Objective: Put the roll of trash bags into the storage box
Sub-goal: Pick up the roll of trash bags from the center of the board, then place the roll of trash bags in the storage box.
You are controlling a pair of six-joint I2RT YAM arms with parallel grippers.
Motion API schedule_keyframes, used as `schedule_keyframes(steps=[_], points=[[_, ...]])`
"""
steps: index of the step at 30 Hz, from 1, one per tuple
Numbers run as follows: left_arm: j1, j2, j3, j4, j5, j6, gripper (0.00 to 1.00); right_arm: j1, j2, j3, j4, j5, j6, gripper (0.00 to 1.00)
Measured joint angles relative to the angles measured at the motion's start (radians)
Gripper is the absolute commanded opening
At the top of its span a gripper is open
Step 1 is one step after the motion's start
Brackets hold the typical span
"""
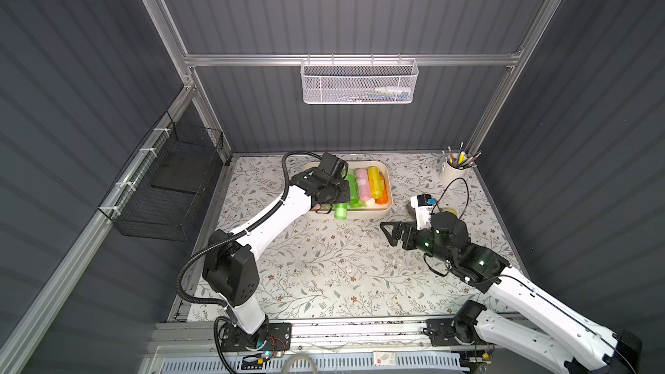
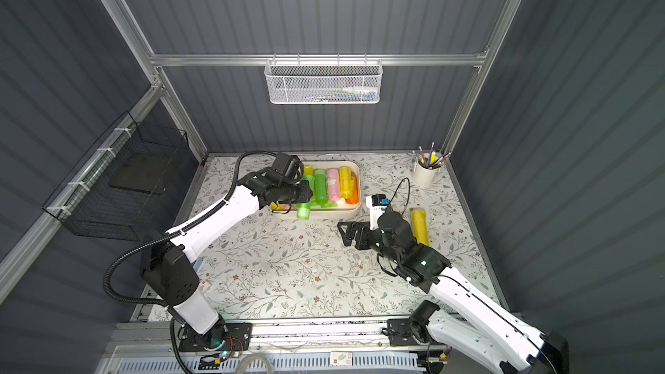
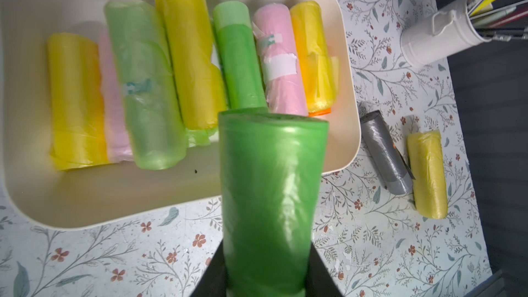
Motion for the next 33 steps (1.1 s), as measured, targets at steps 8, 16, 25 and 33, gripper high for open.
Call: schedule_keyframes(steps=[8,16,25,33], points=[[0.175,-0.002,-0.004,-0.021,0.009,0.043,0.31,-0.008,0.112,0.008,0.092,-0.068,0.0,0.99],[0.248,0.069,0.016,-0.038,-0.029,0.093,0.31,-0.034,0.204,0.01,0.182,-0.168,0.008,0.99],[0.249,0.246,0.121,-0.056,-0.06,0.122,0.31,-0.063,0.245,0.019,0.275,-0.272,0.044,0.99],[0.25,0.372,0.242,-0.064,-0.094,0.14,0.3,-0.096,0.237,0.01,0.303,-0.325,0.072,0.99]])
